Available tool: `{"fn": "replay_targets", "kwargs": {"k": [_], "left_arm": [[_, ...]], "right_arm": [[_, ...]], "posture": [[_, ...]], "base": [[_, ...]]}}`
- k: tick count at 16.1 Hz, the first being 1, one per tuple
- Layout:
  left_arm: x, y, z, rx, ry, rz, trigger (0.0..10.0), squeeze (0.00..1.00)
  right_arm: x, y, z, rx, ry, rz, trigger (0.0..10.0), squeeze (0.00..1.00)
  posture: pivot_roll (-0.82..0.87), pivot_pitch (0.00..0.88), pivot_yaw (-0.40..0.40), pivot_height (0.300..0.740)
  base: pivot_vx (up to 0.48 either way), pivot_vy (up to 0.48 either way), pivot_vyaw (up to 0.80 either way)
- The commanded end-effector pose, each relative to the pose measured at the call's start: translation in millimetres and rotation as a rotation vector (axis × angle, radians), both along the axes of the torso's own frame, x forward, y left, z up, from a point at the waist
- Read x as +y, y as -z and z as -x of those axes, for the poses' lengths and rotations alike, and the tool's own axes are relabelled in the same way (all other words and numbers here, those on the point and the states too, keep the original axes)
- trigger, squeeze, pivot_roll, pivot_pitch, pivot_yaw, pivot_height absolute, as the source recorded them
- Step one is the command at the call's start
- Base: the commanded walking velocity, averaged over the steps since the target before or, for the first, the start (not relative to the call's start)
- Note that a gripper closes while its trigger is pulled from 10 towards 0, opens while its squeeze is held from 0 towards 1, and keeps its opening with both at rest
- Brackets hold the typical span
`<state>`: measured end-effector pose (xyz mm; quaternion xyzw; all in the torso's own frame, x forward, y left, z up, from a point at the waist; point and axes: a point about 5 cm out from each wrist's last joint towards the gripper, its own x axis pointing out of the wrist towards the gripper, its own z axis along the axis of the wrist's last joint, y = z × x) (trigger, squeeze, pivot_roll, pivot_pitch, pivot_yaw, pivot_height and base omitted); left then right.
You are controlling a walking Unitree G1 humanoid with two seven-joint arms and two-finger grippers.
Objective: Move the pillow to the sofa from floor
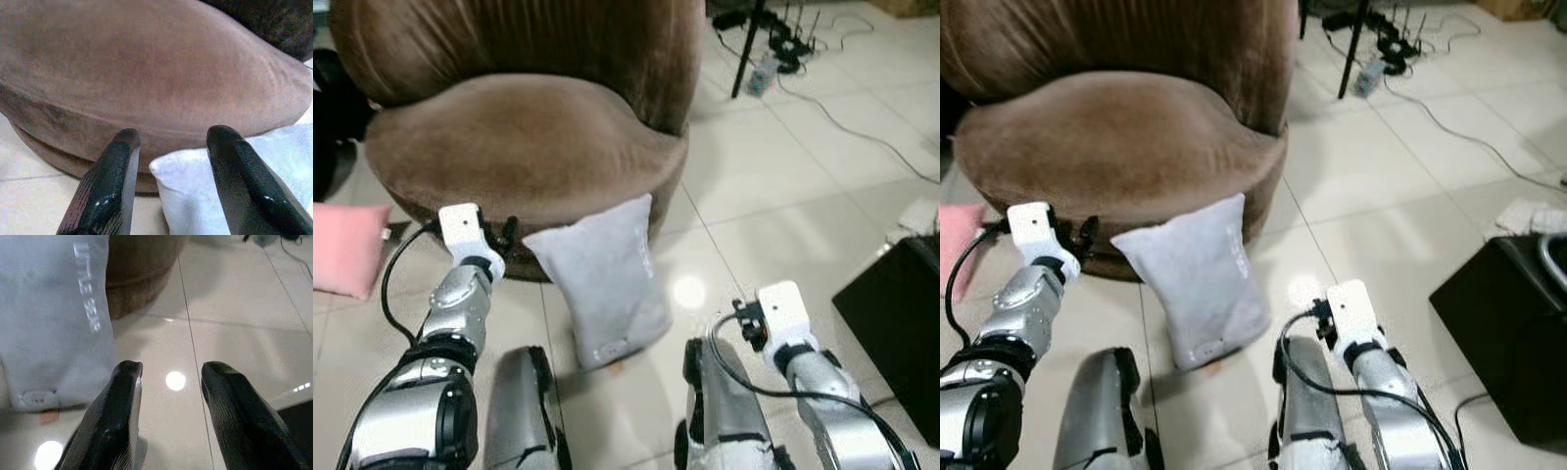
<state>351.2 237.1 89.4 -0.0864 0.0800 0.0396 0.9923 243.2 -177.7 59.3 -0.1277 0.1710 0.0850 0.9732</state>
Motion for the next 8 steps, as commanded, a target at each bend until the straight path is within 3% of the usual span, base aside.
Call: {"fn": "replay_targets", "kwargs": {"k": [1, 8], "left_arm": [[8.1, -2, -0.9, 0.015, -0.050, 0.015, 10.0, 0.00], [12.5, 2, 0.0, 0.064, -0.085, 0.032, 10.0, 0.00]], "right_arm": [[0.9, -1, 5.7, 0.015, -0.014, 0.004, 10.0, 0.00], [0.5, -12, 27.4, 0.051, -0.035, 0.008, 10.0, 0.00]], "posture": [[-0.13, 0.194, -0.019, 0.482], [-0.17, 0.218, -0.040, 0.448]], "base": [[0.000, 0.000, 0.00], [0.000, 0.000, 0.00]]}}
